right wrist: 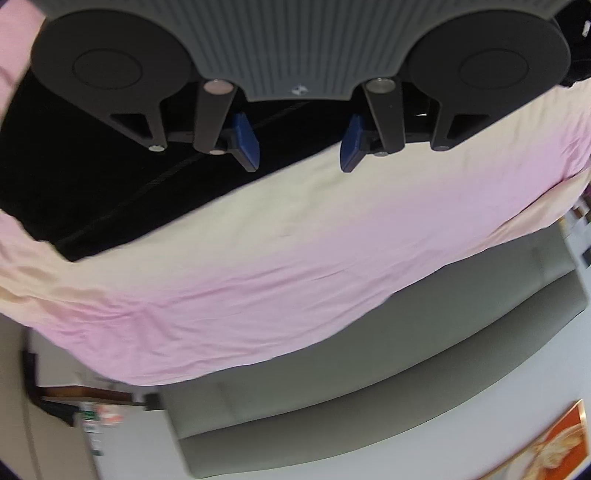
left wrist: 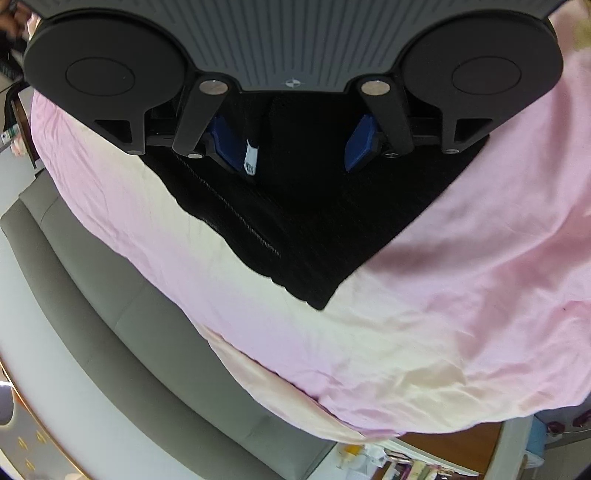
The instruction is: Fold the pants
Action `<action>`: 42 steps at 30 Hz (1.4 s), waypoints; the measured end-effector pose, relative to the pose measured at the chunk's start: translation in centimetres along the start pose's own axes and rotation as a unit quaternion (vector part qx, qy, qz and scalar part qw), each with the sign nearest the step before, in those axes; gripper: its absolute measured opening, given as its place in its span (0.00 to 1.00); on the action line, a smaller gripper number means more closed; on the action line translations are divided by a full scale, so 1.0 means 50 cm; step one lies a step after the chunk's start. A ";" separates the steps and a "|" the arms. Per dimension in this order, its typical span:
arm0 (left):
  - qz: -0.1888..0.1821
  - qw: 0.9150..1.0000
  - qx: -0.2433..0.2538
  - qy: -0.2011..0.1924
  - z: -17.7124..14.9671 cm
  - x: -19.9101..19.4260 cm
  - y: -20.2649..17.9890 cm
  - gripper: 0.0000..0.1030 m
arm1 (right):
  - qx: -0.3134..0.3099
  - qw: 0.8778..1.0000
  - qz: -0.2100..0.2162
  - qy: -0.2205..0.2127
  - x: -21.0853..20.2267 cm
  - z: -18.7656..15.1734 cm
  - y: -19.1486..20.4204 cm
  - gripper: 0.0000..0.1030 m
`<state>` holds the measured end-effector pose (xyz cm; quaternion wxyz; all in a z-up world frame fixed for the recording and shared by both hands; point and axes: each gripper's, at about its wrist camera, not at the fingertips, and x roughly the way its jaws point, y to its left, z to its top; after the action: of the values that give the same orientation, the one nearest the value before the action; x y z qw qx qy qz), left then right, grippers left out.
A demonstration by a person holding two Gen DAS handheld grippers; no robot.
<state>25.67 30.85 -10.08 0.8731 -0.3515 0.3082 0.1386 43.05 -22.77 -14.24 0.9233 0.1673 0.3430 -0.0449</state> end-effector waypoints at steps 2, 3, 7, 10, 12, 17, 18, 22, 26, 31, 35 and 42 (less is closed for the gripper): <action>0.005 1.000 -0.002 -0.003 0.002 -0.005 0.000 0.73 | 0.048 0.998 -0.044 -0.015 -0.030 0.006 -0.107 0.45; 0.007 1.000 -0.003 -0.004 0.000 -0.005 0.001 0.73 | 0.080 0.994 -0.066 -0.023 -0.043 0.007 -0.166 0.45; 0.015 1.000 -0.007 -0.011 -0.008 -0.006 -0.001 0.73 | 0.216 0.969 -0.113 -0.042 -0.073 -0.011 -0.351 0.47; 0.024 0.999 -0.014 -0.030 -0.007 -0.017 0.001 0.72 | 0.278 0.952 -0.116 -0.050 -0.055 -0.015 -0.418 0.47; 0.043 0.997 -0.011 -0.059 -0.005 -0.031 0.000 0.74 | 0.281 0.951 -0.115 -0.051 -0.035 -0.010 -0.430 0.47; 0.067 0.995 0.000 -0.068 0.001 -0.016 0.005 0.77 | 0.281 0.952 -0.111 -0.053 0.015 0.003 -0.419 0.47; 0.071 0.995 0.002 -0.067 -0.002 -0.010 0.005 0.77 | 0.281 0.951 -0.113 -0.053 0.027 0.006 -0.423 0.47; 0.087 0.994 0.019 -0.064 -0.010 0.010 0.000 0.81 | 0.291 0.950 -0.108 -0.037 0.074 0.008 -0.440 0.47; 0.098 0.992 0.042 -0.070 -0.020 0.016 -0.008 0.82 | 0.298 0.950 -0.090 0.001 0.114 0.005 -0.460 0.48; 0.107 0.989 0.056 -0.081 -0.024 0.019 -0.015 0.81 | 0.300 0.951 -0.058 -0.037 0.072 0.037 -0.489 0.00; 0.087 0.991 0.047 -0.086 -0.019 0.008 -0.014 0.80 | 0.284 0.949 -0.031 -0.135 -0.020 0.078 -0.499 0.00; 0.083 0.992 0.042 -0.085 -0.012 0.003 -0.013 0.79 | 0.268 0.949 -0.168 -0.006 0.037 0.019 -0.528 0.02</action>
<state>25.81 29.96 -10.15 0.8955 -0.2750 0.2662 0.2273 39.85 -47.84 -22.12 0.8257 0.3484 0.3354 -0.2906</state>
